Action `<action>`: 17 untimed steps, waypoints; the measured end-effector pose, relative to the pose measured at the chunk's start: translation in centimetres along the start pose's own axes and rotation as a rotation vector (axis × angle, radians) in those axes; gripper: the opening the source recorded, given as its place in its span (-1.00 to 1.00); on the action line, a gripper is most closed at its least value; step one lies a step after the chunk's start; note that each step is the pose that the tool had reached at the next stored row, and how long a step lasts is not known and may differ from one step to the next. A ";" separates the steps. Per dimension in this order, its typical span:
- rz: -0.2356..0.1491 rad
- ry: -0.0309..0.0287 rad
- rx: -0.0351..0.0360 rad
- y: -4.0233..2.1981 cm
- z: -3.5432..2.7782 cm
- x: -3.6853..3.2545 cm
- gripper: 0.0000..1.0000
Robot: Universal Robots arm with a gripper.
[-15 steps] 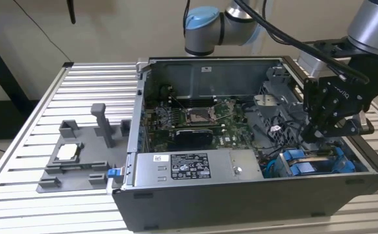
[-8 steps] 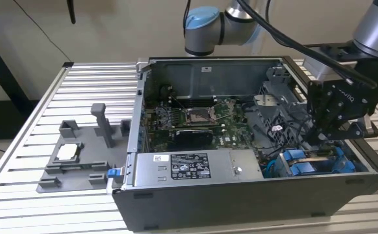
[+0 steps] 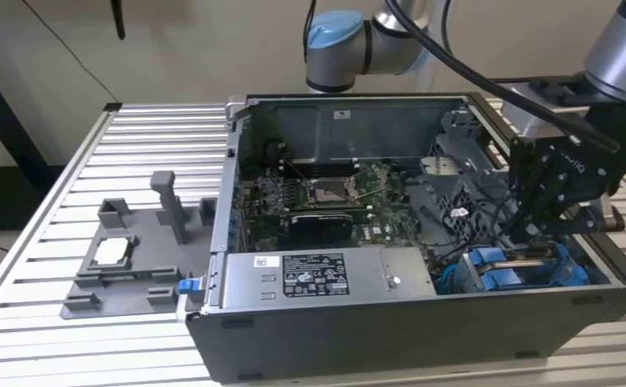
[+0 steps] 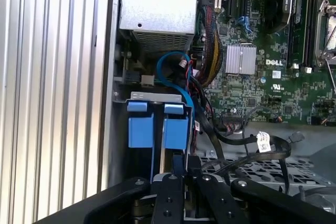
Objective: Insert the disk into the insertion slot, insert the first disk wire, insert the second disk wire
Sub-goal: 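Insert the second disk wire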
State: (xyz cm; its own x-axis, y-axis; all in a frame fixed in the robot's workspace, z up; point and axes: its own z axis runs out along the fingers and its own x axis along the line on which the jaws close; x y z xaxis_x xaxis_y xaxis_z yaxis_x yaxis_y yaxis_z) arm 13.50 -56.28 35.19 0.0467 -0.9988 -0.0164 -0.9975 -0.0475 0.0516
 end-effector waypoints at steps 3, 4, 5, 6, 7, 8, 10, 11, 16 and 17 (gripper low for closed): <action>0.004 -0.0003 0.0000 -0.01 0.11 0.00 -0.69; 0.005 -0.0004 0.0000 -0.04 0.15 0.00 -0.69; 0.005 -0.0004 0.0000 -0.09 0.19 0.01 -0.69; 0.005 -0.0003 0.0000 -0.14 0.22 0.02 -0.69; 0.006 -0.0003 0.0000 -0.21 0.26 0.03 -0.69; 0.006 -0.0004 -0.0002 -0.29 0.30 0.04 -0.69; 0.007 -0.0006 -0.0006 -0.49 0.37 0.06 -0.69; 0.007 -0.0006 -0.0008 -0.58 0.40 0.08 -0.69; 0.020 -0.0012 -0.0015 -0.67 0.51 0.28 -0.69; 0.024 -0.0016 -0.0015 -0.67 0.53 0.30 -0.69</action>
State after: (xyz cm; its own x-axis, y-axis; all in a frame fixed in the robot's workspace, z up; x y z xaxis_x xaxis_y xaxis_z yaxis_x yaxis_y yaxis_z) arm 14.15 -56.54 34.63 0.0230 -0.9996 -0.0167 -0.9983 -0.0238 0.0535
